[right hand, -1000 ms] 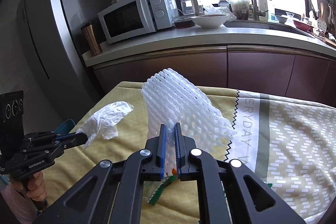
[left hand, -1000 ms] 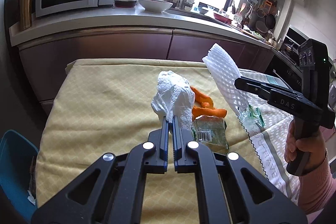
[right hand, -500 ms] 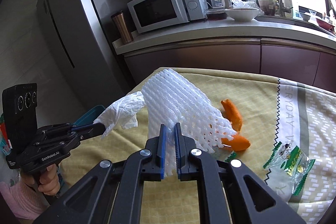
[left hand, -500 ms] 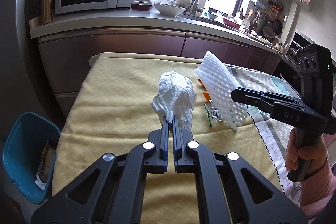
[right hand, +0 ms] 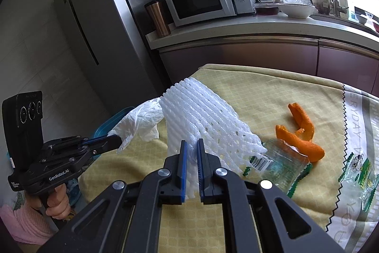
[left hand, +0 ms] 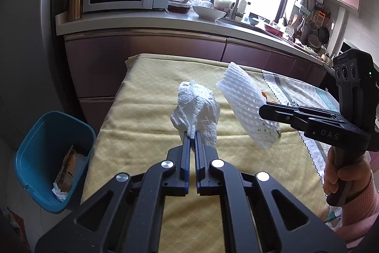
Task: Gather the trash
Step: 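Lift the tissue and foam netting and carry both over the teal bin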
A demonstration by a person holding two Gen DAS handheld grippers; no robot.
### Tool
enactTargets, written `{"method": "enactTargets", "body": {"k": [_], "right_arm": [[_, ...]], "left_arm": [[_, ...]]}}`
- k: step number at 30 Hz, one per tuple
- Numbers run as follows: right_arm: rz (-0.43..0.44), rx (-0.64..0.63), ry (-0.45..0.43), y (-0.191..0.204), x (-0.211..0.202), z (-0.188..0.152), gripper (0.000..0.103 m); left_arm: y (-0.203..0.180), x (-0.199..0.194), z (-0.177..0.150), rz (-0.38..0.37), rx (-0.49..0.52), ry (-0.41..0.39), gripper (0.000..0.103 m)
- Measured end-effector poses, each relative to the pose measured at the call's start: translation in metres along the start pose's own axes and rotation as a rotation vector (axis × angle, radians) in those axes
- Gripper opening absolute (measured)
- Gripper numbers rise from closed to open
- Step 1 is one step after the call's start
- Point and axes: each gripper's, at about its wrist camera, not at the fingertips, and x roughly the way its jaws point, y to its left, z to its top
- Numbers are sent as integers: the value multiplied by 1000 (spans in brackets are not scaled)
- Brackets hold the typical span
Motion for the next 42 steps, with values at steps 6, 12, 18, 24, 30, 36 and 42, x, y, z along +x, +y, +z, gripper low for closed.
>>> {"method": "enactTargets", "body": {"k": [6,12,18,24,30,36,42], "right_arm": [[24,-15,16,13,10,0,7],[45,-32,29,24,17,0,7],[60,-41,40,32,23,-1,7],[76,-48,49,38,30,1,7],[89,-57,59,45,35,0,7],[101,-66,69,51,40,0,7],[114,-78,80,59,45,0,7]], "left_arm": [[10,-11,-8,27,-15,-1,4],[21,-19,-13,51,-28,-3,4],[26,-26,-17,73,-33,-7,4],[31,-31,-18,99,-36,-12,4],[37,-34,-20,114,-49,-11,4],[43,-38,-23,126,-57,-16,4],[49,-42,-25,141,-70,-20,4]]}}
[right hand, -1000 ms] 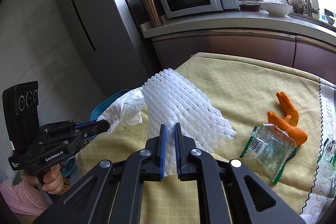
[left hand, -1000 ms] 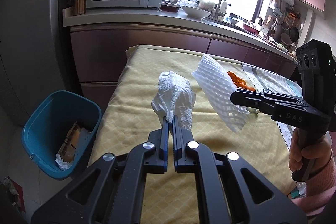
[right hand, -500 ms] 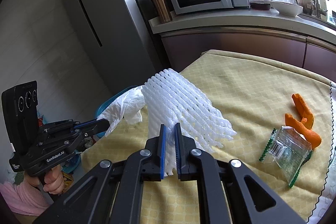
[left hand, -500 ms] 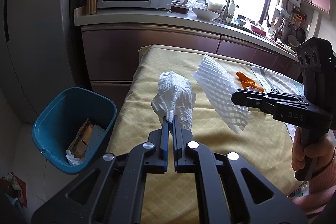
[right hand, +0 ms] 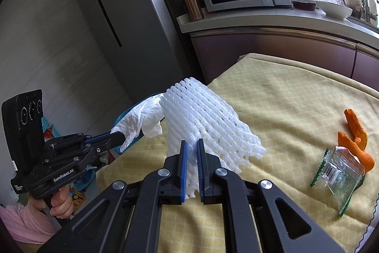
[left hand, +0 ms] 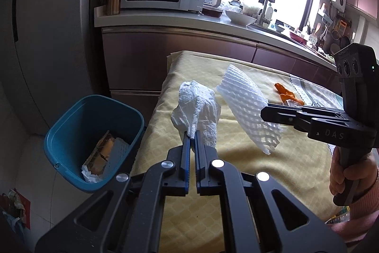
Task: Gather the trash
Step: 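Lift the tissue and foam netting and carry both over the teal bin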
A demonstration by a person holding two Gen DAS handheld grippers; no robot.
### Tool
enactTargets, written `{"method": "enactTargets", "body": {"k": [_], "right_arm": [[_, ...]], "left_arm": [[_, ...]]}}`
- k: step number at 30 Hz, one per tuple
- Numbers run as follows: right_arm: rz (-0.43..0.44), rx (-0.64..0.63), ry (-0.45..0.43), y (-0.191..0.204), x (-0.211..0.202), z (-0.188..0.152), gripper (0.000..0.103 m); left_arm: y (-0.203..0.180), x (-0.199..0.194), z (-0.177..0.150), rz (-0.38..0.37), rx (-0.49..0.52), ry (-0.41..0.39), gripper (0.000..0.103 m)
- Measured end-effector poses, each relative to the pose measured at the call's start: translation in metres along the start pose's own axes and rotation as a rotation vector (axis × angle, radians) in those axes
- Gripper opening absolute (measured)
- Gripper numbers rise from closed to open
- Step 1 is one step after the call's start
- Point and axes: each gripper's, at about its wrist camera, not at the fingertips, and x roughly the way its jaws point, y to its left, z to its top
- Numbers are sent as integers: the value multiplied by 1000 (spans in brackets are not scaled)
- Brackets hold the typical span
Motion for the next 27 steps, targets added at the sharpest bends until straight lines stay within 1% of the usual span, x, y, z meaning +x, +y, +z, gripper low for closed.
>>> {"method": "enactTargets", "body": {"k": [18,27], "right_arm": [[28,-61,41,26,24,7,7],[48,-105,66,42,41,15,7]], "left_arm": [[23,-9,-3,56,-44,-15,4],[46,-15,-4,104,-89,-24,4]]}}
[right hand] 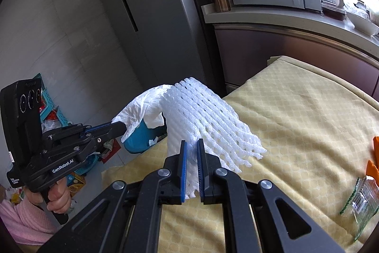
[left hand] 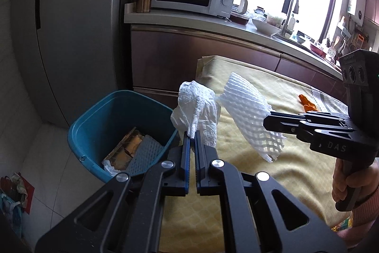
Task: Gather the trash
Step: 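Lift the tissue and foam netting and carry both over the teal bin, then open both tools to drop the tissue and netting into the bin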
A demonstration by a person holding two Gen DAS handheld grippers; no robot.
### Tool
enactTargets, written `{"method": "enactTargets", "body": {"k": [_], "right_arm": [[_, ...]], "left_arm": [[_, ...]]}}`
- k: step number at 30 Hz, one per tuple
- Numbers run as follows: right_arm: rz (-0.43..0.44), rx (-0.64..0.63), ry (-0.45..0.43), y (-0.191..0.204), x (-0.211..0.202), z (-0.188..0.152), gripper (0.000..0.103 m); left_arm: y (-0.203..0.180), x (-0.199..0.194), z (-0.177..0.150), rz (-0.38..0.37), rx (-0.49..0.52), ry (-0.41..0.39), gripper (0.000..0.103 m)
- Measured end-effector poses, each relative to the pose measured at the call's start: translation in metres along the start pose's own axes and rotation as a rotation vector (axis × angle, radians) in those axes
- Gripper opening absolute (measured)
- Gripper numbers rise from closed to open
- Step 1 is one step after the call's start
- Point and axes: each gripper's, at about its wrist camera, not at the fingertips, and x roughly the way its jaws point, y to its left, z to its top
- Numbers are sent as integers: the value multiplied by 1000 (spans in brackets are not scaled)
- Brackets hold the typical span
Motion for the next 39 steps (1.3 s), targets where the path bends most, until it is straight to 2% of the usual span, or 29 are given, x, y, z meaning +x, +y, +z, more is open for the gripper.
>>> {"method": "enactTargets", "body": {"k": [22,39], "right_arm": [[27,-92,47,34,32,22,7],[47,-151,80,57,67,41,7]], "left_arm": [[32,-3,-3,71,-69,-4,4],[57,10,-2,123,-121,11,4]]}}
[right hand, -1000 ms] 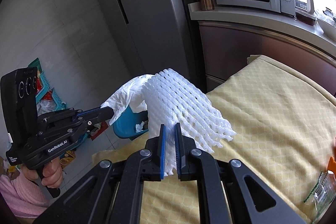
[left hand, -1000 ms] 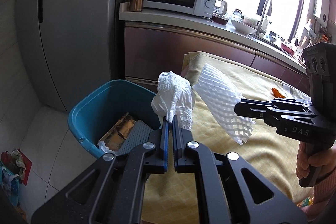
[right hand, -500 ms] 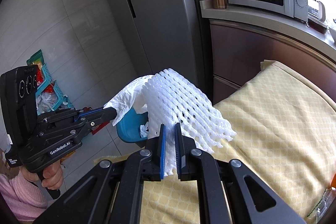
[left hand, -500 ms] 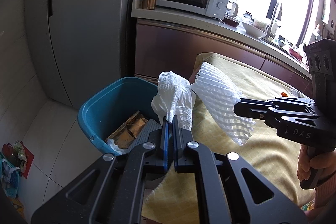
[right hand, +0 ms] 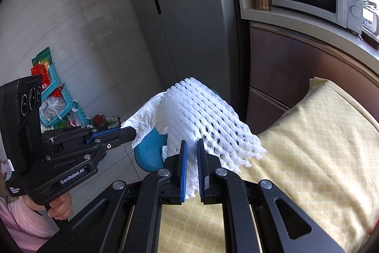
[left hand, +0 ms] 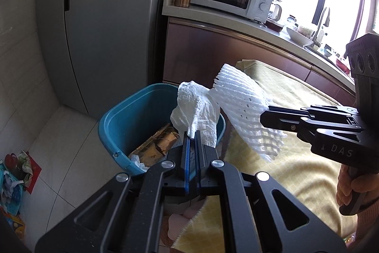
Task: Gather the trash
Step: 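Open both tools to drop the tissue and netting into the bin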
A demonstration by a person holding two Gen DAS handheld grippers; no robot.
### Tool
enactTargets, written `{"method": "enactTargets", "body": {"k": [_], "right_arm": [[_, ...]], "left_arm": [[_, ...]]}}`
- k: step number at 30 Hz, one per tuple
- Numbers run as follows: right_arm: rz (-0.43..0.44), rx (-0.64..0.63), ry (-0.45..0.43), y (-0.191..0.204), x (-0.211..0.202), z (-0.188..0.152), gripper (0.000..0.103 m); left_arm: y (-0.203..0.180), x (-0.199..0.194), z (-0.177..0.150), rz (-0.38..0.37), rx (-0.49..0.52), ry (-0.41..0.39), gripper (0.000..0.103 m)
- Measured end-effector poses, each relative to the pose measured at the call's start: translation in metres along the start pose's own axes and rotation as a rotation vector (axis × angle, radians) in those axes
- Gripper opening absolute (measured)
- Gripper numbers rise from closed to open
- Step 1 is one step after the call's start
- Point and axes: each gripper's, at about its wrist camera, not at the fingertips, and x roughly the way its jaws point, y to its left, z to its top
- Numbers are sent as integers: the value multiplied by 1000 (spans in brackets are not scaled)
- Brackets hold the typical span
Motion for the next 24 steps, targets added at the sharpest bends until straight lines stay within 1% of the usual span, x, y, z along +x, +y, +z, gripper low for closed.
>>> {"method": "enactTargets", "body": {"k": [13,18,24], "right_arm": [[16,-13,53,8,41,20,7],[24,-8,88,8,64,27,7],[20,-18,134,14,89,30,8]], "left_arm": [[18,19,1,49,-42,22,4],[29,33,-1,87,-66,40,4],[41,51,-3,100,-90,74,4]]}}
